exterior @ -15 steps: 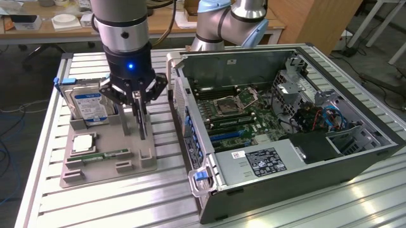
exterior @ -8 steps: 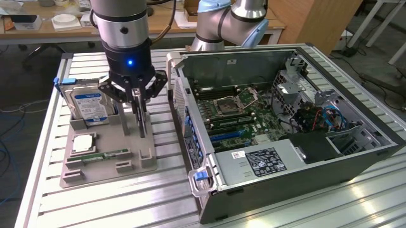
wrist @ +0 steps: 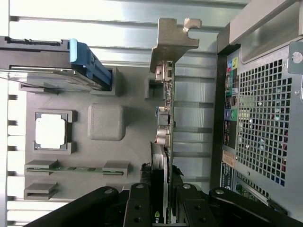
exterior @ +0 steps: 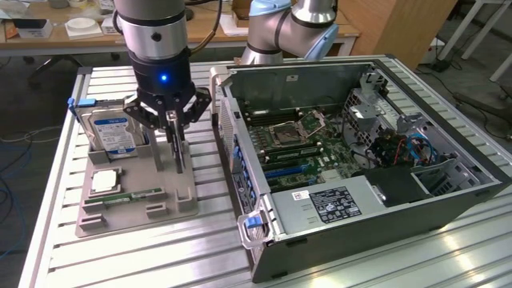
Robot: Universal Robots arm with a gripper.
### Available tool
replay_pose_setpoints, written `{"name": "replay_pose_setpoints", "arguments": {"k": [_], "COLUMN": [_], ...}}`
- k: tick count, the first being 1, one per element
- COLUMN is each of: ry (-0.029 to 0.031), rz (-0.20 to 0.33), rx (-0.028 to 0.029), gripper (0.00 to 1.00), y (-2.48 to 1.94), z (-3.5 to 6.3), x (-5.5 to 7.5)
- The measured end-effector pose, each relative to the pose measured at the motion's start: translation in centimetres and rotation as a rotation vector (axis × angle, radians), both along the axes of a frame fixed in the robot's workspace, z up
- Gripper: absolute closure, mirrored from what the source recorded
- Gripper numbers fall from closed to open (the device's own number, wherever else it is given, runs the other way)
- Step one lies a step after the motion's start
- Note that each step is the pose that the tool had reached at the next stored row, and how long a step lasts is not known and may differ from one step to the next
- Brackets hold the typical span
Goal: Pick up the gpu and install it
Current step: 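Pick up the gpu and move the gpu toward the slot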
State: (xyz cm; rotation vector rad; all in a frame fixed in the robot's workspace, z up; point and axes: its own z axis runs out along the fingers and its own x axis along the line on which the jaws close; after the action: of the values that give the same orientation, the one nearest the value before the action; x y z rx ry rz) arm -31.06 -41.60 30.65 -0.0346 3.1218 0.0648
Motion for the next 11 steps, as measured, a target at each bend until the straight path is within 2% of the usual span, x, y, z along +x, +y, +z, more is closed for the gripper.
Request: {"name": "replay_pose_setpoints", "arguments": {"k": [11], "ry": [-0.0002], "rz": [0.001], "rx": [0.0001], "gripper": [0.74], "y": [0.0], "z": [0.78], "x": [0.0]}}
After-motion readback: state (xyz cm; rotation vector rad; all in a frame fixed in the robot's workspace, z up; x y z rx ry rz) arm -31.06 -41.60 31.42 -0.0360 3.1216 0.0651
